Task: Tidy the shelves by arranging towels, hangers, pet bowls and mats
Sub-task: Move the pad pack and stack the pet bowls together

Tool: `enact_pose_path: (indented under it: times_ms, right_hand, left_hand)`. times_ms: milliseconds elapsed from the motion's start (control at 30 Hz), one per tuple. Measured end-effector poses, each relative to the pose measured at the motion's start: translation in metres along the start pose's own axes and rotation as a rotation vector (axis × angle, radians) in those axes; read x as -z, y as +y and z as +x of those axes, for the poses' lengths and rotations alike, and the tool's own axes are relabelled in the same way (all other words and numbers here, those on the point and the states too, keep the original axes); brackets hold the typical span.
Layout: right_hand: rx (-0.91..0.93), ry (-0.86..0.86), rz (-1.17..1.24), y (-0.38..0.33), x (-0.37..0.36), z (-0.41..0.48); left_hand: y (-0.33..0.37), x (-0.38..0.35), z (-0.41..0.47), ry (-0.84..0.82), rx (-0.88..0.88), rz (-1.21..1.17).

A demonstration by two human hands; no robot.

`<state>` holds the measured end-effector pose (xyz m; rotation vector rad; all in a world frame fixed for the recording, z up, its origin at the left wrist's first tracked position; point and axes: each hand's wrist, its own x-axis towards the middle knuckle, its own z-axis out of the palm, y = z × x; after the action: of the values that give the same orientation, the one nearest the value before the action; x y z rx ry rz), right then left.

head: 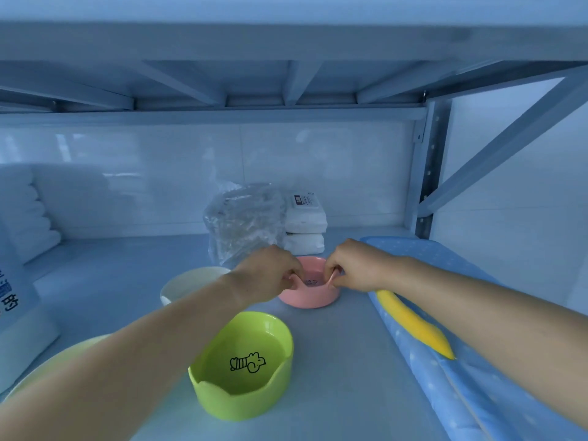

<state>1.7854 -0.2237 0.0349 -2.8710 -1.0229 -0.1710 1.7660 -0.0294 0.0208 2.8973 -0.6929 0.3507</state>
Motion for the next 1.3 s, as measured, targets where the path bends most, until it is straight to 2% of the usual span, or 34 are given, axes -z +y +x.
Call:
enact_pose_path:
  times_ms: [400,700,833,1067,1167,1300]
  right_hand:
    - [-0.028,-0.021,0.033,0.006,-0.006,0.001]
    - [-0.081,-0.008,0.038,0.007,-0.011,0.006]
    - [-0.066,0.05,0.073,0.004,-0.007,0.006]
    - [-0.002,0.187,0.223,-0.028,-0.003,0.006]
    - [0.028,0.184,0.286,-0.052,-0.007,0.004]
    - [-0.007,0.163,0.274,-0.081,-0.017,0.004]
  left_hand:
    - [-0.006,-0.015,0.003,0.082,0.093,-0.198]
    - [-0.006,-0.018,0.004,0.089,0.106,-0.18]
    - [-0.007,-0.016,-0.003,0.089,0.074,-0.137]
    - [-0.025,0.029,-0.03,0.062,0.089,-0.066]
    - [-0.049,0.048,-0.057,0.072,0.142,-0.086]
    - [-0.081,0.054,-0.094,-0.008,0.2,-0.097]
